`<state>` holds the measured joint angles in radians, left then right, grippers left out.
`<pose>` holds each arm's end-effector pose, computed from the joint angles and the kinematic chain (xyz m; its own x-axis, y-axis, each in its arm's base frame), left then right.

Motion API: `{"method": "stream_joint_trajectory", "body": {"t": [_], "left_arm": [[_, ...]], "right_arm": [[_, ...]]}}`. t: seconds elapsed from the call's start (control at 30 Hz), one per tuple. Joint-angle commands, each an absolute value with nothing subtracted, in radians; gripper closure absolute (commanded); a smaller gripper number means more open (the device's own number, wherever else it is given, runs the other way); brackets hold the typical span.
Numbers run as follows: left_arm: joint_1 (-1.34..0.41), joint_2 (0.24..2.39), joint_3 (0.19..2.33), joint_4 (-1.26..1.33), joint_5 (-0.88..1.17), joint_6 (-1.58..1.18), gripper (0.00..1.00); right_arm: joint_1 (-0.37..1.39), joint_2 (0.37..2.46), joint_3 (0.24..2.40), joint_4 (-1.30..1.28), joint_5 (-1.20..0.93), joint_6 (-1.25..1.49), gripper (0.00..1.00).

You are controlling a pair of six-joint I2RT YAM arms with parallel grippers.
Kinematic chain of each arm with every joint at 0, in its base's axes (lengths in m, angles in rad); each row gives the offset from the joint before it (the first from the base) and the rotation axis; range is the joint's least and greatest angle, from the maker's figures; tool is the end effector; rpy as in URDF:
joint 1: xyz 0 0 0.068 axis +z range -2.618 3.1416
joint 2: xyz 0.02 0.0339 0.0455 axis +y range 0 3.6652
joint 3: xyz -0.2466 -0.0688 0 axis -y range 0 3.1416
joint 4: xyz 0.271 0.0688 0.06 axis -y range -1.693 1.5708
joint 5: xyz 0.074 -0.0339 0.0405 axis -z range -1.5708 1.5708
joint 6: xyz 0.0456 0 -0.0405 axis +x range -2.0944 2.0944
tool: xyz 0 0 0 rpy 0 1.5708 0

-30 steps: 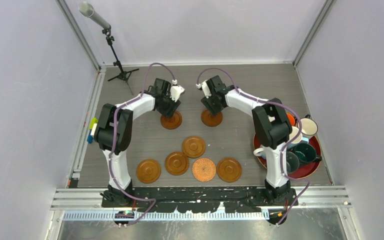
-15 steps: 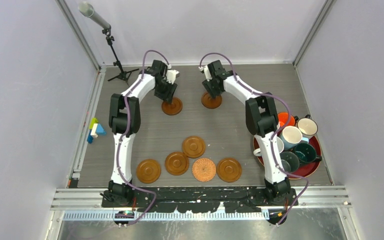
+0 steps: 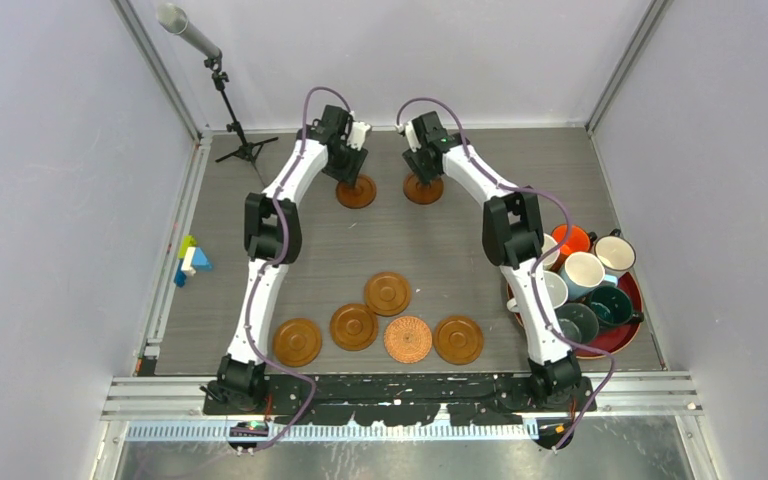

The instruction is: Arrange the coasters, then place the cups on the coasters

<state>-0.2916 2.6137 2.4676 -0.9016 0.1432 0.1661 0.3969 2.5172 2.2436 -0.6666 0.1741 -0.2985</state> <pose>0.5435 -0.1699 0.1544 -0.7600 0.3990 -0.5131 0.4852 0.8735 -0.0393 0.5263 0.2120 0.1462 -0.6277 -0.5771 -0.5224 -0.4929 0.8141 -0.3071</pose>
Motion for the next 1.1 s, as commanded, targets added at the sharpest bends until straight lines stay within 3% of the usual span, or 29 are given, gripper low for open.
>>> {"method": "stream_joint_trajectory", "body": {"t": [0.0,0.43,1.07], "left_arm": [[-0.301,2.671,2.532,-0.934,0.072,0.189,0.52],[-0.299,2.689,2.532,-0.693,0.035,0.191,0.40],[-0.299,2.758,2.586,-0.504,0.028,0.138,0.41]], "right_arm": [[0.388,2.616,2.335,-0.689,0.229,-0.325,0.43],[0.392,2.694,2.428,-0.560,0.203,-0.329,0.43],[0.405,2.789,2.511,-0.377,0.252,-0.378,0.42]]}}
